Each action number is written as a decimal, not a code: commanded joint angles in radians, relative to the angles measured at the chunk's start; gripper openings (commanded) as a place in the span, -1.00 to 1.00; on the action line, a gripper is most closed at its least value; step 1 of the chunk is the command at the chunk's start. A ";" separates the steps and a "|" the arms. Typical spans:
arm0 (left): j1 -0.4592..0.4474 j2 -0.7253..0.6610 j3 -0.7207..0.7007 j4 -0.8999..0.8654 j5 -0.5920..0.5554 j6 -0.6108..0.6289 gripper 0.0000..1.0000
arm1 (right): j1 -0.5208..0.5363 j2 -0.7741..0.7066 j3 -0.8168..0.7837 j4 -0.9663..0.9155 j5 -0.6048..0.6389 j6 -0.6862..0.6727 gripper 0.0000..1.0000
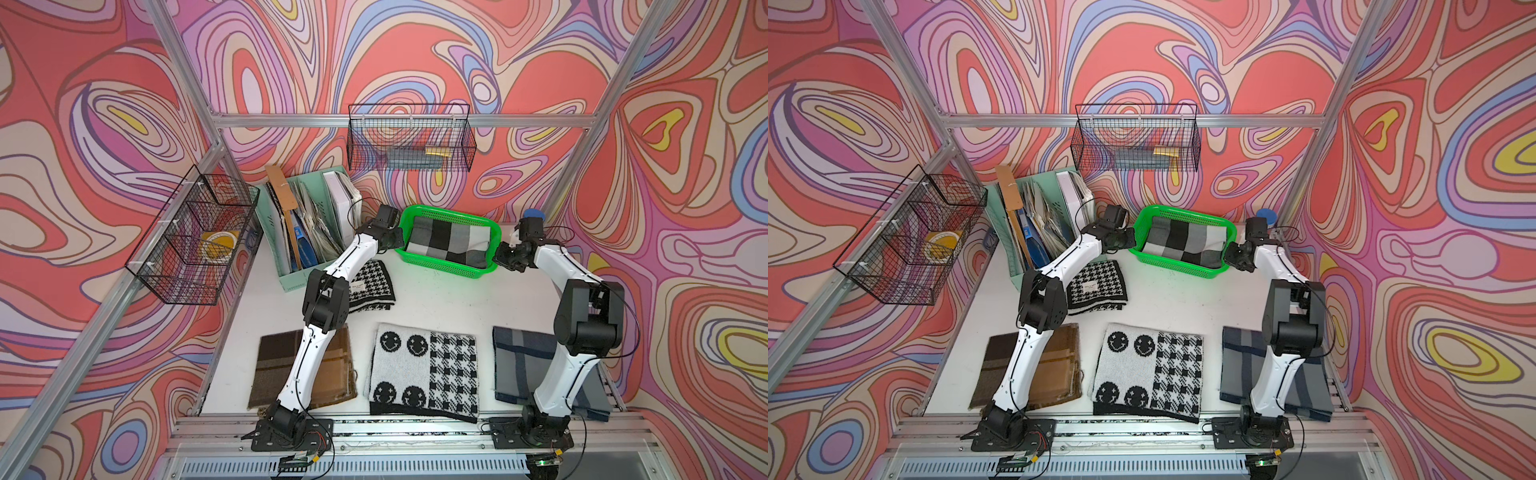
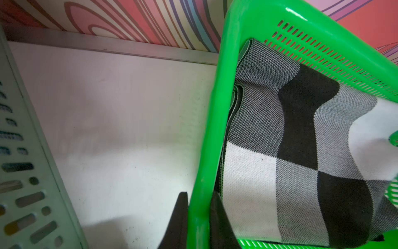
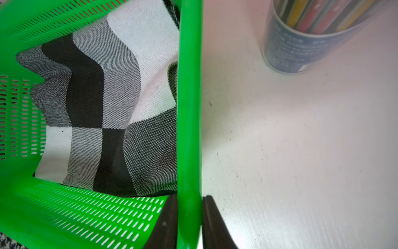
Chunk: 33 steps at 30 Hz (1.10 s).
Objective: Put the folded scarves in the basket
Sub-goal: Adjust the basket at the center of the board.
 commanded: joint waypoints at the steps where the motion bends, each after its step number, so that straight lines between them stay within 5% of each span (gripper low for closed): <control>1: -0.021 -0.096 -0.091 -0.053 -0.026 0.024 -0.94 | 0.005 -0.033 -0.004 0.010 -0.025 0.006 -0.54; 24: -0.101 -0.542 -0.755 -0.028 -0.153 -0.216 -1.00 | 0.005 -0.156 -0.120 -0.066 -0.023 0.025 -0.38; 33: -0.113 -0.567 -0.810 -0.009 -0.116 -0.279 -1.00 | 0.005 -0.225 -0.131 -0.094 -0.001 0.022 -0.16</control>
